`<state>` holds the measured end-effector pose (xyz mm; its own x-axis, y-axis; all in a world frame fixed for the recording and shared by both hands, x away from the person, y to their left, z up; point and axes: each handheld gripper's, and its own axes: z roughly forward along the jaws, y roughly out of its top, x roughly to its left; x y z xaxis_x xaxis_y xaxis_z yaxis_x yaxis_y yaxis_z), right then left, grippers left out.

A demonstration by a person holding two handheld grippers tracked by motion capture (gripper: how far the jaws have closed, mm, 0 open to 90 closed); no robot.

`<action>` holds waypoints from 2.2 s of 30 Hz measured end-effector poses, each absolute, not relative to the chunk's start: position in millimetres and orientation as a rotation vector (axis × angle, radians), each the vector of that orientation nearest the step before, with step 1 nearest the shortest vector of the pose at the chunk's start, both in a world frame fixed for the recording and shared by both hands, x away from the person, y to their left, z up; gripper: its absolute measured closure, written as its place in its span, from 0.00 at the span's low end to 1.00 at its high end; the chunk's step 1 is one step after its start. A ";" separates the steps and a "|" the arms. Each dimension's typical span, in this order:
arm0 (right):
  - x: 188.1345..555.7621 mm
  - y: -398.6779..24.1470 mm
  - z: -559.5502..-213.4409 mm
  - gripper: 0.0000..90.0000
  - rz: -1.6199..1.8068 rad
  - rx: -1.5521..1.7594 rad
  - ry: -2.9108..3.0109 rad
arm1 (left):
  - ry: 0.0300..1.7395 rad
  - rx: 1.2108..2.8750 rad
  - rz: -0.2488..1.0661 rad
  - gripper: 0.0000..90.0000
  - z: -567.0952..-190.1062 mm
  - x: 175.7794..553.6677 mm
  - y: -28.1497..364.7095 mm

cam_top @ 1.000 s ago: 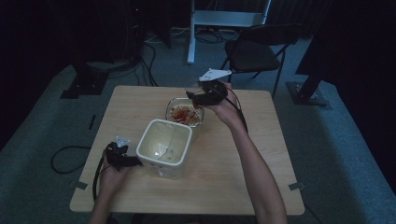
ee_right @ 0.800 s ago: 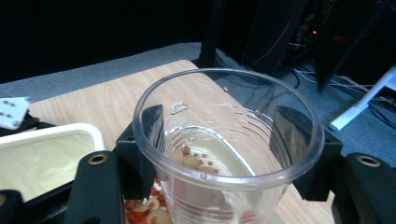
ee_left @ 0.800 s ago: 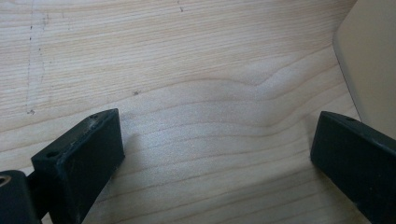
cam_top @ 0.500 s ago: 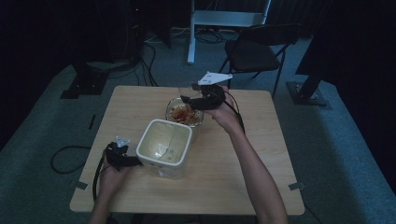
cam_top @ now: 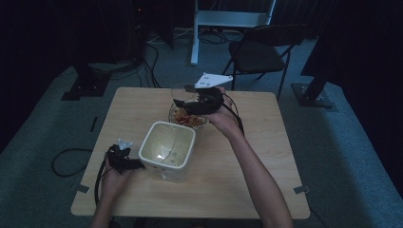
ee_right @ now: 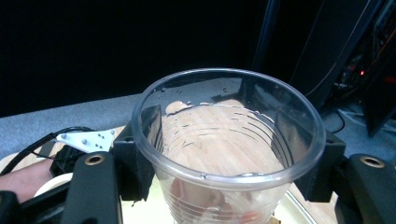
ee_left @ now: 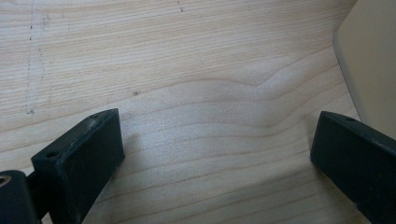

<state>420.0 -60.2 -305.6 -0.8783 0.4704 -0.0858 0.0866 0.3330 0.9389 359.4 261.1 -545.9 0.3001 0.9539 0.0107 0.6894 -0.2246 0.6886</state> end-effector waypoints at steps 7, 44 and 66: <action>408.3 -51.8 -302.5 0.38 1.602 0.450 2.265 | 1.460 1.992 0.593 0.04 -545.9 359.6 260.9; 382.7 5.8 -337.5 0.14 1.741 0.395 2.423 | 1.458 1.994 0.591 0.04 -545.8 359.6 261.0; 362.8 -83.0 -363.5 0.17 1.634 0.651 2.163 | 1.457 1.996 0.593 0.04 -545.8 359.6 261.1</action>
<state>362.8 -83.0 -363.5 -0.8324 0.5541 -0.0036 0.1479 0.2285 0.9622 359.6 261.1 -545.8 0.3008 0.9536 0.0111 0.6901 -0.2256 0.6877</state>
